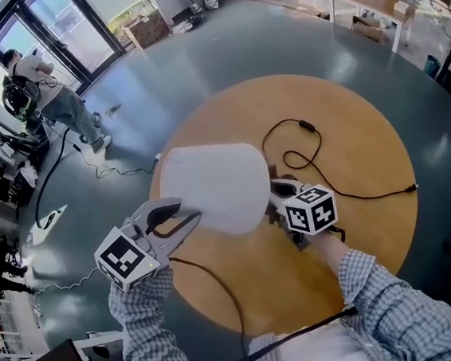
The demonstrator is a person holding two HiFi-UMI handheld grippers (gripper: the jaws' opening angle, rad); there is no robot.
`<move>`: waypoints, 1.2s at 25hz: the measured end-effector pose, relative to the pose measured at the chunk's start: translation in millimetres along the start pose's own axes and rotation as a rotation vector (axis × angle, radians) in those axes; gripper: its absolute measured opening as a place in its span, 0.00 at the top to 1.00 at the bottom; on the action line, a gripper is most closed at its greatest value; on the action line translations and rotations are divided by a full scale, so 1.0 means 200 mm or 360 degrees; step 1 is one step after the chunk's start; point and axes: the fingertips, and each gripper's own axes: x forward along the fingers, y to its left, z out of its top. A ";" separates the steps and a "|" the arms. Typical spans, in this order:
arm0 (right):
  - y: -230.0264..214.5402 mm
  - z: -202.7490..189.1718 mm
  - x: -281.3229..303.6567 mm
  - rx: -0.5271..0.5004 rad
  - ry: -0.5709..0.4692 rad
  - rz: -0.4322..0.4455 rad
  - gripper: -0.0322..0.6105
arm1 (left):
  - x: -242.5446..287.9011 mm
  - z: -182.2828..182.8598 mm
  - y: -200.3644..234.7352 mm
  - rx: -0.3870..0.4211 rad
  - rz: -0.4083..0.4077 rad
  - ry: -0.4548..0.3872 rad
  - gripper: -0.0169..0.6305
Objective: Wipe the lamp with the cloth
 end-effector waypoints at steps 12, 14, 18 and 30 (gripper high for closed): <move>-0.41 -0.25 -0.20 0.0172 0.0139 -0.0335 0.86 | 0.00 0.00 -0.01 0.0056 -0.0037 0.0017 0.83; -0.40 -0.23 -0.25 0.0176 0.0093 -0.0331 0.86 | 0.00 0.00 -0.02 0.0083 -0.0040 0.0033 0.83; -0.41 -0.18 -0.42 0.0161 0.0003 -0.0357 0.86 | 0.02 0.00 -0.02 0.0195 -0.0050 0.0047 0.82; -0.42 -0.36 -0.80 -0.0570 0.0413 -0.0381 0.86 | 0.28 0.25 -0.14 0.0544 -0.0209 0.0283 0.82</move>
